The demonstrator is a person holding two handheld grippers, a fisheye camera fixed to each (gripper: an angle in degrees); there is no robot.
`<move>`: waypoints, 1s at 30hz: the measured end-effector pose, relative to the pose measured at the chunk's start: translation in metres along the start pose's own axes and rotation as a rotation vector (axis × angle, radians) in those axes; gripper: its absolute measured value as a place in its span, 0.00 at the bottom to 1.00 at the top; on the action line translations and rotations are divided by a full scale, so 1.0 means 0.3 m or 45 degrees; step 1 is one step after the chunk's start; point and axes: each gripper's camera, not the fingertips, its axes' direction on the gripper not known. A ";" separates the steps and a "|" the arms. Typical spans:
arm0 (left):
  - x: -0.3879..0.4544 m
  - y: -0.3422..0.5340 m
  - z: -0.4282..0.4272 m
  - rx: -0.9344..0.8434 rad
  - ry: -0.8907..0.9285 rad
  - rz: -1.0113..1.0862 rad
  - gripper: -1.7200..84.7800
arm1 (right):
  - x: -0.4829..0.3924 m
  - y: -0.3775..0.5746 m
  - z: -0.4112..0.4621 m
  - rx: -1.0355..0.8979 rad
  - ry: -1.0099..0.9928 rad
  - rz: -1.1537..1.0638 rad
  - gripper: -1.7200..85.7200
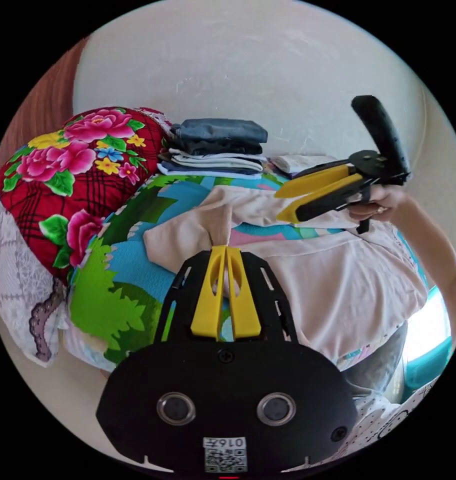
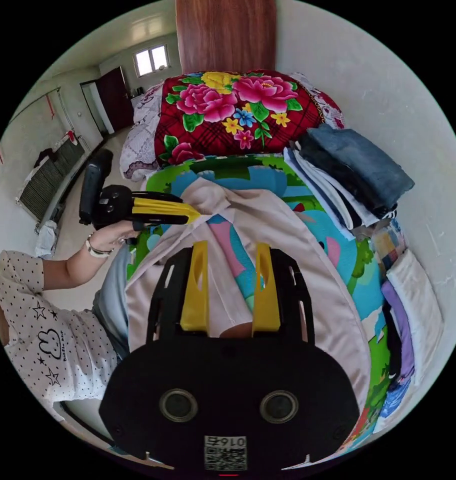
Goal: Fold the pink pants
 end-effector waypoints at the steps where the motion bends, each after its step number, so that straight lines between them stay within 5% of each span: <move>1: -0.052 0.075 -0.059 0.046 -0.002 -0.068 0.01 | -0.023 -0.090 0.003 -0.018 -0.015 -0.036 0.17; 11: -0.395 0.634 -0.284 0.229 0.109 -0.545 0.01 | -0.228 -0.637 -0.068 -0.126 0.010 -0.347 0.16; 30: -0.432 0.832 -0.312 0.196 0.162 -0.496 0.01 | -0.413 -1.150 -0.343 -0.224 -0.092 -0.420 0.08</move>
